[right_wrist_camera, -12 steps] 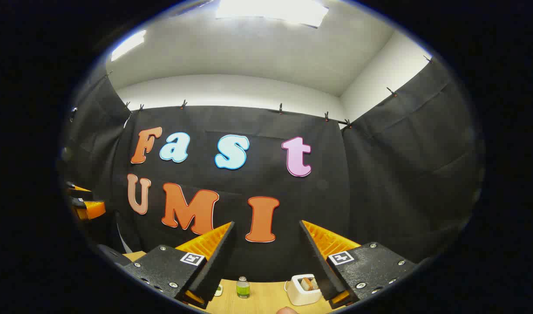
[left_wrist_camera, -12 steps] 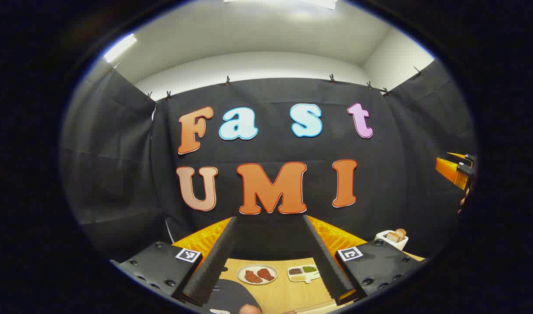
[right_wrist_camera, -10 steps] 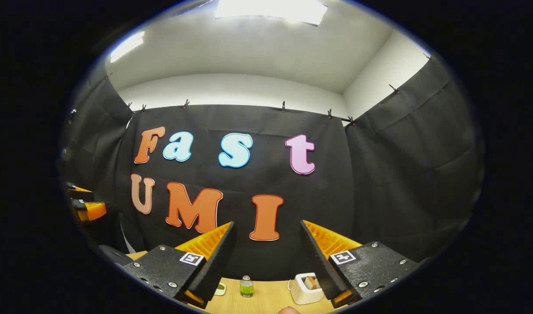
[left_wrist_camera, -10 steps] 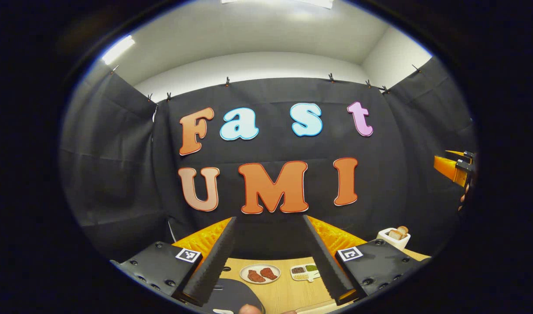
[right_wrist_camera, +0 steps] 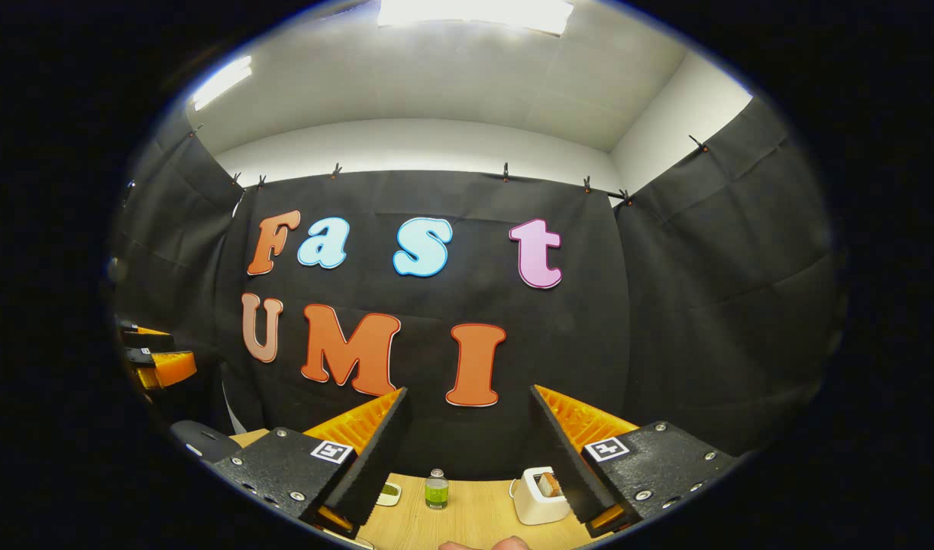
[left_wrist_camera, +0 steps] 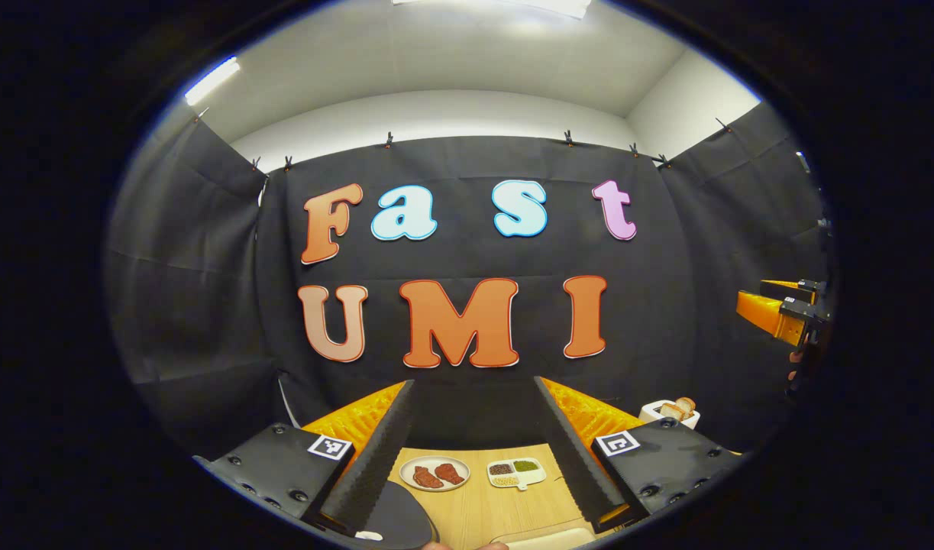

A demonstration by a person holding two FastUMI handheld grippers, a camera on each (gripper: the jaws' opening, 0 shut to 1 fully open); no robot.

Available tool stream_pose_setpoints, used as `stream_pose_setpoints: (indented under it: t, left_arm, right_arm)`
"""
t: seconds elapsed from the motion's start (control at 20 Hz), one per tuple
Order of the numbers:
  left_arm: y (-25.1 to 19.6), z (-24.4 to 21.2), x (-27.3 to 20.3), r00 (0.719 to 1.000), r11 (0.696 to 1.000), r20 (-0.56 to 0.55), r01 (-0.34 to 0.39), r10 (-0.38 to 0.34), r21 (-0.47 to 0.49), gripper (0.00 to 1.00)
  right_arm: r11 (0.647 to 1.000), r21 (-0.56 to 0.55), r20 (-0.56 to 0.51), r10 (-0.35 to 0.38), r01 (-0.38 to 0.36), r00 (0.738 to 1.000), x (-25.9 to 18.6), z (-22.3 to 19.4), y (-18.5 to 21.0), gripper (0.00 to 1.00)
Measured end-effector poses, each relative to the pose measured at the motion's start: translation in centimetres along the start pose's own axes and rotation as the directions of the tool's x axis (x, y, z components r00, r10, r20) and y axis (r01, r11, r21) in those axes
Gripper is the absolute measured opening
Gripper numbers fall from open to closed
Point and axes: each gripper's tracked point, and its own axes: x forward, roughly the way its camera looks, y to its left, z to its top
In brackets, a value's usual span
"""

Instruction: Close the left gripper, press the button to open the rice cooker; take a wooden spoon from the chopstick holder with the right hand, scoop a spoonful of rice and pour it into the rice cooker, then put the wooden spoon back into the chopstick holder.

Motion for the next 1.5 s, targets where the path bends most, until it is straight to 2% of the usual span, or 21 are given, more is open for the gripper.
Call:
stream_pose_setpoints:
  t: [0.15,0.2,0.25,0.3,0.55,0.7,0.8,1.1,1.25,1.35,1.45,1.5]
  left_arm:
    - [0.8,0.3,-0.4,0.998,0.995,0.016,-0.064,0.063,0.073,1.00]
    - [0.7,0.2,-0.5,0.998,0.995,0.015,-0.068,0.067,0.078,1.00]
    - [0.4,0.0,-0.7,0.998,0.995,0.010,-0.058,0.057,0.078,0.96]
    - [0.2,-0.1,-0.8,0.998,0.996,0.009,-0.055,0.054,0.075,0.93]
    - [1.7,0.8,-1.6,0.995,0.991,0.042,-0.091,0.087,0.099,0.96]
    - [2.5,2.4,-2.8,0.984,0.974,0.120,-0.151,0.132,0.169,0.98]
    - [1.6,2.9,-3.3,0.981,0.972,0.154,-0.146,0.118,0.185,1.00]
    - [0.5,1.9,-3.5,0.986,0.985,0.147,-0.097,0.076,0.143,0.93]
    - [0.2,0.6,-3.1,0.994,0.991,0.099,-0.061,0.049,0.118,0.82]
    - [0.8,-0.3,-2.8,0.996,0.992,0.070,-0.071,0.064,0.107,0.43]
    - [0.4,-1.4,-2.4,0.999,0.997,0.021,-0.033,0.031,0.076,0.05]
    - [0.4,-2.0,-2.2,1.000,0.998,-0.005,-0.022,0.022,0.062,0.08]
  right_arm:
    - [1.000,0.005,-0.006,-0.001,0.001,1.000,-0.3,0.0,-0.1,0.94]
    - [1.000,0.006,-0.005,0.000,0.000,1.000,-0.5,0.0,0.1,0.96]
    - [1.000,0.006,-0.005,0.002,-0.002,1.000,-0.5,0.0,0.1,0.94]
    - [1.000,0.004,-0.007,0.003,-0.003,1.000,-0.7,0.0,0.1,0.96]
    - [1.000,-0.002,-0.025,0.008,-0.008,1.000,-1.4,-0.7,0.5,0.94]
    - [1.000,-0.006,-0.042,0.006,-0.006,0.999,-1.8,-1.3,0.7,0.96]
    - [1.000,-0.001,-0.055,0.017,-0.017,0.998,-2.2,-1.7,1.2,0.95]
    - [0.998,0.023,-0.068,0.063,-0.062,0.996,-3.1,-2.4,3.3,0.95]
    - [0.996,0.024,-0.077,0.082,-0.081,0.994,-3.6,-3.0,4.5,0.95]
    - [0.995,0.023,-0.098,0.094,-0.092,0.991,-3.9,-3.9,5.1,0.95]
    - [0.994,0.029,-0.116,0.106,-0.103,0.988,-4.1,-4.5,5.7,0.95]
    - [0.994,0.033,-0.120,0.108,-0.105,0.987,-4.3,-4.6,5.8,0.95]
